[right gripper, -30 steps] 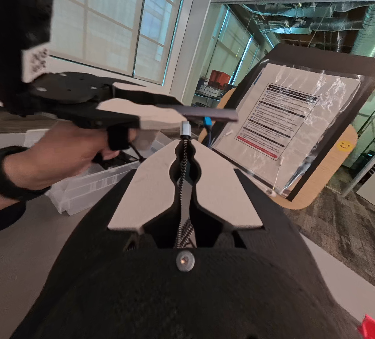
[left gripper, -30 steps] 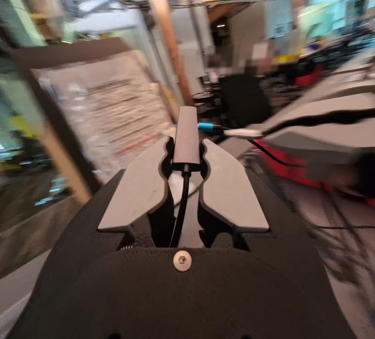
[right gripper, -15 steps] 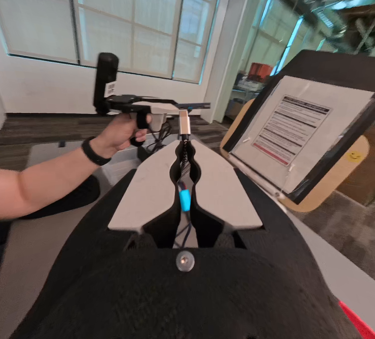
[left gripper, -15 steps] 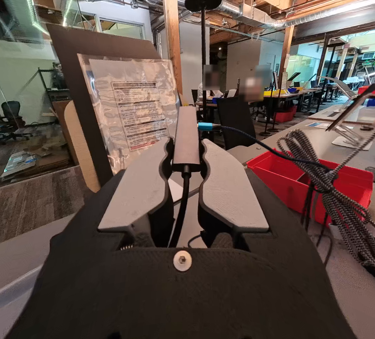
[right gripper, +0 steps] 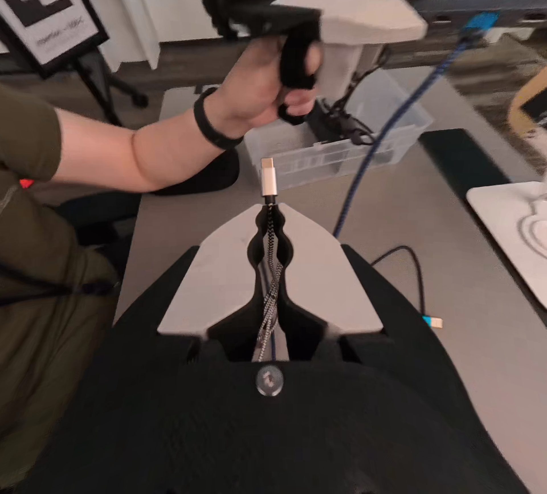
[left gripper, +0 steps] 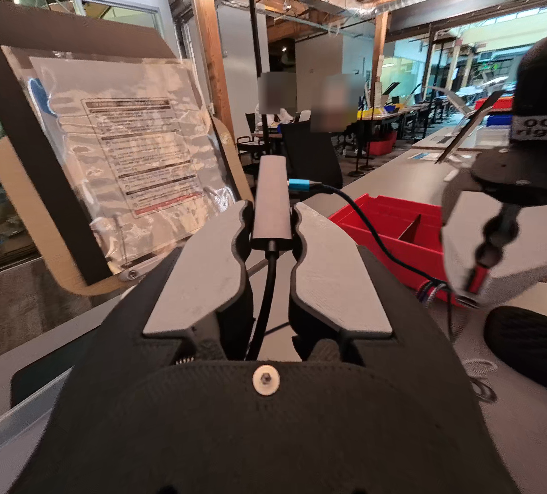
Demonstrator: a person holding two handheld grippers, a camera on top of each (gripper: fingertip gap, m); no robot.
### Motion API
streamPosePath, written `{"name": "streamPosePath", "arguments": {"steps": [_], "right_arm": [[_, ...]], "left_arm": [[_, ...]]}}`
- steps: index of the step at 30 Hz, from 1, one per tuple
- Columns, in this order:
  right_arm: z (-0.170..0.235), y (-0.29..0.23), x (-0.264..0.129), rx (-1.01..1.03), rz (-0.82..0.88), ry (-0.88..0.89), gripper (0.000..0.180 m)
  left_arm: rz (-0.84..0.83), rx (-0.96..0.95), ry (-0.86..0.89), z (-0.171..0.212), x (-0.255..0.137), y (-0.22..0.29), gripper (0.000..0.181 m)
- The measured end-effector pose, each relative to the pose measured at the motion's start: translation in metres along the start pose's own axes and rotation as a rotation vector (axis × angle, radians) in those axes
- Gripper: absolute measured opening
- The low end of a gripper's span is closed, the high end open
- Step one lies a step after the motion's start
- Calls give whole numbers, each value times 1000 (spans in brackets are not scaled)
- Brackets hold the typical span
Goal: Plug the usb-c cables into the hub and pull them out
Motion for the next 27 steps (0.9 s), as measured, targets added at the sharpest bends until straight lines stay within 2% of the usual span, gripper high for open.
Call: {"name": "streamPosePath", "arguments": {"steps": [3, 6, 9, 13, 15, 17, 22, 27], "right_arm": [[-14, -15, -9, 32, -114, 82, 4], [-42, -18, -42, 27, -120, 245, 4], [-72, -11, -100, -65, 30, 425, 4], [-87, 2, -193, -211, 400, 568, 3], [-77, 12, -229, -262, 598, 518, 4], [-57, 22, -253, -286, 715, 409, 4], [28, 70, -291, -66, 868, 72, 4], [111, 78, -274, 115, 599, -161, 4]], "left_arm": [[-54, 35, -45, 5, -2, -14, 24], [-91, 50, -79, 8, -6, -25, 25], [-117, 53, -89, 8, -10, -34, 25], [-118, 22, -87, 6, -14, -41, 25], [-117, 8, -81, 5, -15, -43, 25], [-114, -4, -77, 5, -15, -43, 25], [-101, -2, -90, 7, -13, -39, 25], [-82, 2, -102, 10, -10, -34, 25]]}}
Point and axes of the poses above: each gripper's, where its closed fingertips meet, x out along the fingers, z out of its underside, y = z × x across the jaws, the point moved 3 cm from there along -x, back along the fingers, and after that the axes turned 12 degrees about y, right-handed, at the moved point
